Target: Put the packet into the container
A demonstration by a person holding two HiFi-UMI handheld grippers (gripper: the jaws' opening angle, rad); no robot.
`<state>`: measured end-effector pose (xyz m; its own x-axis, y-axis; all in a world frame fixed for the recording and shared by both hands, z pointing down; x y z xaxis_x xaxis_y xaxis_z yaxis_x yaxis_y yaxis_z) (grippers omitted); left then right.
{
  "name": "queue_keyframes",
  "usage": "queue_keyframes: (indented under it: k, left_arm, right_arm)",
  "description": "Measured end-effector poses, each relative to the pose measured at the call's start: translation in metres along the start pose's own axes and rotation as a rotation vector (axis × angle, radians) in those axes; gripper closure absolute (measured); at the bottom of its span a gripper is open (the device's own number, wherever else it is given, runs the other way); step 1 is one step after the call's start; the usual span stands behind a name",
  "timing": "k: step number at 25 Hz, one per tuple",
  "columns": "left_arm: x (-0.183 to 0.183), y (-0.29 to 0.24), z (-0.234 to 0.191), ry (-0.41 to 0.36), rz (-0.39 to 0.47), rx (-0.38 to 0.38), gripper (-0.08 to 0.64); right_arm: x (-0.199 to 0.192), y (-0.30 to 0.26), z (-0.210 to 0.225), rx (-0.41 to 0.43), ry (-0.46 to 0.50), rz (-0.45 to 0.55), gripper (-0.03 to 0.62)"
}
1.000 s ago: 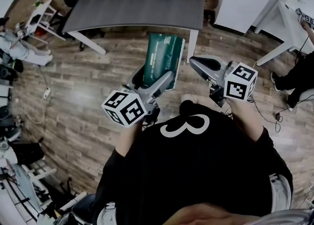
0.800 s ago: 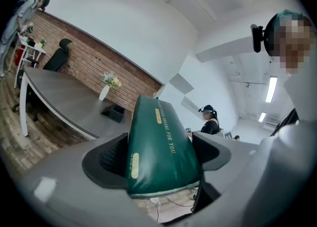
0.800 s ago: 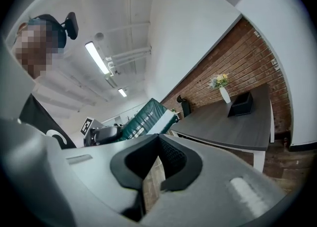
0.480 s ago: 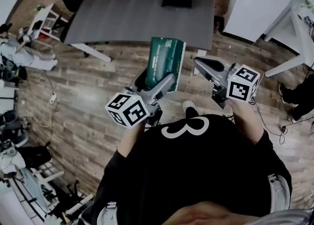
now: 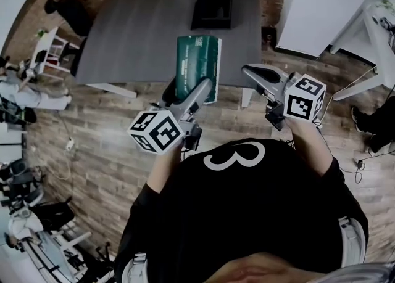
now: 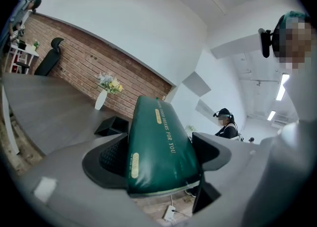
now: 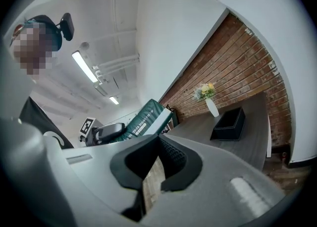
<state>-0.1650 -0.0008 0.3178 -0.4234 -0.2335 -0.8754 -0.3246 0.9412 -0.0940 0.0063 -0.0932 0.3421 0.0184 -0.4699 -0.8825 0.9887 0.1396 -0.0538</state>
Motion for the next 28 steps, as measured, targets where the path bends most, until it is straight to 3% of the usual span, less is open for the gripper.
queue_keyframes:
  k: [11, 28]
  left_arm:
    - [0.037, -0.063, -0.032, -0.038, 0.005, -0.050, 0.137]
    - [0.091, -0.213, -0.127, -0.022, -0.047, -0.119, 0.137]
  right_arm:
    - [0.037, -0.019, 0.040, -0.066, 0.045, 0.045, 0.591]
    - [0.067, -0.078, 0.146, -0.232, -0.045, 0.051, 0.591]
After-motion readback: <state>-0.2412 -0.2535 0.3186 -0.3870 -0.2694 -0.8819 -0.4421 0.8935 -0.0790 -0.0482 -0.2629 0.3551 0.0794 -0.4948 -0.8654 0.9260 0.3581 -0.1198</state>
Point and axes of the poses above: the fingertips, and each gripper's own axes: y backward along the fingers, z to its right, x out of its top, the point moved 5 cm from there along y, backward along the fingers, and after that the axes turned 2 degrees about -x, right-handed, at the moved point
